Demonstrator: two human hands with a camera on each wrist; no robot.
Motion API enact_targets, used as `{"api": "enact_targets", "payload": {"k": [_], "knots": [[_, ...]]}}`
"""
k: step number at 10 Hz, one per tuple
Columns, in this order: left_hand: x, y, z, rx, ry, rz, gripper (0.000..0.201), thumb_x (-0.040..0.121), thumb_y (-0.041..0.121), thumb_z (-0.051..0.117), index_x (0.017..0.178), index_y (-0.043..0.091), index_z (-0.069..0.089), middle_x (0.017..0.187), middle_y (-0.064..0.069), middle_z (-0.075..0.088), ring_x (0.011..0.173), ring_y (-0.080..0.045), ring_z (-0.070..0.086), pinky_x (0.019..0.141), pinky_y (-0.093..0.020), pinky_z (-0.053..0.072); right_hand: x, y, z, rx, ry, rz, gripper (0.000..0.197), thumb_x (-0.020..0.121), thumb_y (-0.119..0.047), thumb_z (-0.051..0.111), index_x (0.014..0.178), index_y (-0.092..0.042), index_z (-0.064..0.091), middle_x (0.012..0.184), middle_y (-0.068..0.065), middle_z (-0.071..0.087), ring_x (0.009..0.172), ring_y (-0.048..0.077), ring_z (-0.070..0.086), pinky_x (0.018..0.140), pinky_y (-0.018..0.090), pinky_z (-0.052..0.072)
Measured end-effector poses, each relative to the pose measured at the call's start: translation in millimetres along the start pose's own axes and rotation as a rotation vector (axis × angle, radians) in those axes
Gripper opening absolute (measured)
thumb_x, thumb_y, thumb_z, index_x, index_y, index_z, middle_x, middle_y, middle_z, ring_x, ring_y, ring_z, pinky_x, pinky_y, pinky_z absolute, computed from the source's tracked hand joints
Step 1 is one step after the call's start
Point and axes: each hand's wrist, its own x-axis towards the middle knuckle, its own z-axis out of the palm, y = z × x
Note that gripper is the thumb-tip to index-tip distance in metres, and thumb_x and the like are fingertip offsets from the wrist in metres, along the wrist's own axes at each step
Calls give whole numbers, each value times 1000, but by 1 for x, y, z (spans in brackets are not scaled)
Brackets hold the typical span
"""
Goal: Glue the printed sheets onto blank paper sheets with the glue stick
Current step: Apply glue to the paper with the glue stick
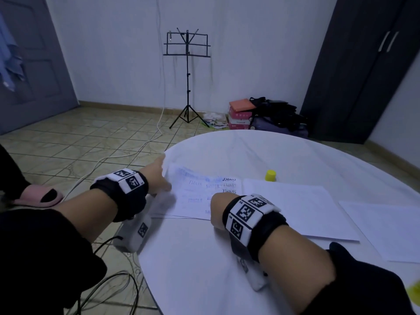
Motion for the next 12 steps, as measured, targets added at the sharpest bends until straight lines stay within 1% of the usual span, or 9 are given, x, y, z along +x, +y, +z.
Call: {"api": "enact_targets", "payload": {"k": [1,2,3,5,7,8,9,10,12], "knots": [[-11,-9,-3,-221,-86,-155,41,81,15,71,116,13,50,83,-13,61,67,-28,61,74,-45,56,-3,3,2,1,-9,1,37,95,-10,45,60,-14,34,62,2,31,53,15,31,50,23,28],[-20,-9,-4,-63,-142,-194,26,82,29,70,80,6,62,72,-10,59,69,-27,60,82,-43,55,-16,5,0,113,76,-23,12,94,-18,51,83,-19,48,64,-1,29,70,23,39,64,30,37],[-22,-6,-4,-201,-76,-234,29,78,29,69,92,5,62,89,-12,64,89,-33,66,87,-41,54,-15,6,1,96,13,4,26,95,-18,48,117,-9,59,65,1,33,83,23,42,75,29,35],[-31,5,2,-788,-168,-318,19,87,12,50,103,1,45,85,-23,59,76,-41,66,86,-54,51,-7,6,6,172,33,84,28,85,-23,56,61,-14,43,66,1,44,79,25,50,63,24,39],[-35,0,8,-791,-218,-303,12,90,1,56,101,-3,52,80,-21,63,64,-31,66,70,-42,54,-13,0,10,302,44,77,34,82,-22,58,58,-22,35,63,0,37,76,24,43,61,26,36],[-33,-6,11,-822,-211,-331,15,90,-2,55,104,-4,53,83,-20,63,52,-27,67,55,-33,57,-23,-11,10,319,94,79,21,85,-12,46,65,-15,41,75,4,42,83,26,46,88,32,38],[-29,-11,13,-863,-215,-340,26,89,-1,58,113,-8,52,90,-21,67,68,-31,70,72,-35,57,-31,-28,2,357,195,-90,21,86,-4,44,90,-13,63,99,10,54,103,29,52,82,30,46],[-29,-11,13,-881,-222,-329,9,90,-3,56,97,-9,56,68,-19,69,59,-29,70,86,-40,54,-31,-48,-1,249,103,-247,38,93,-1,43,128,-8,55,131,9,53,121,24,50,92,28,42],[-29,-14,14,-877,-229,-320,14,89,-3,60,102,-8,57,76,-17,72,67,-27,72,72,-34,59,-22,-47,11,125,3,-194,40,96,-10,47,134,-1,45,135,18,49,123,32,49,96,36,42]]}}
